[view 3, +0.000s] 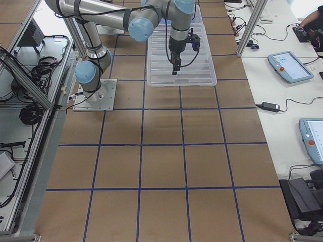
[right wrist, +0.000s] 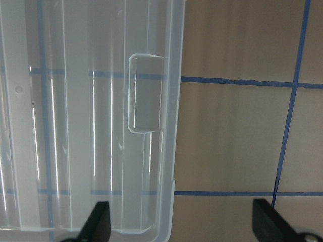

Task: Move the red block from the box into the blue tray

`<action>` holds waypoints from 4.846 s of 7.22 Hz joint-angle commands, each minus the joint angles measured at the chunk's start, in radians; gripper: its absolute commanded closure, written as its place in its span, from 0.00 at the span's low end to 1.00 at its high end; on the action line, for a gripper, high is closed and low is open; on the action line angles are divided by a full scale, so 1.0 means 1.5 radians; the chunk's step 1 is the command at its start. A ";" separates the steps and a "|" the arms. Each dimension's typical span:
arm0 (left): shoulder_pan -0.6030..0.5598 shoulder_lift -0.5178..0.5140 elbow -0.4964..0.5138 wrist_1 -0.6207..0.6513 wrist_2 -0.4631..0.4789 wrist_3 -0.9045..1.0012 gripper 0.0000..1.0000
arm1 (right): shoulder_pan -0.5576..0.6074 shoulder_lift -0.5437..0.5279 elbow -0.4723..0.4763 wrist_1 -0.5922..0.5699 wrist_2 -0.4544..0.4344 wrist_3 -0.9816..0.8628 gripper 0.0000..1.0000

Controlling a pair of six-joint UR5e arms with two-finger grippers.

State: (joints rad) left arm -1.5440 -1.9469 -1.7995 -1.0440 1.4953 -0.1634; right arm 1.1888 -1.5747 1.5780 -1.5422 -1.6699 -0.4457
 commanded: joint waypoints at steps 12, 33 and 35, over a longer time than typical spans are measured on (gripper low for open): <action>0.289 -0.028 0.031 -0.015 0.015 0.502 1.00 | -0.037 0.060 0.005 -0.060 -0.001 -0.009 0.00; 0.068 0.301 0.145 -0.350 0.034 0.207 0.00 | 0.007 0.163 0.023 -0.101 0.005 0.144 0.00; 0.057 0.317 0.148 -0.389 0.047 0.186 0.00 | 0.037 0.163 0.024 -0.092 0.006 0.195 0.00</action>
State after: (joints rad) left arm -1.4594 -1.4827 -1.5798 -1.5819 1.5481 0.1337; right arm 1.2151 -1.3292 1.6128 -1.6896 -1.6624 -0.2055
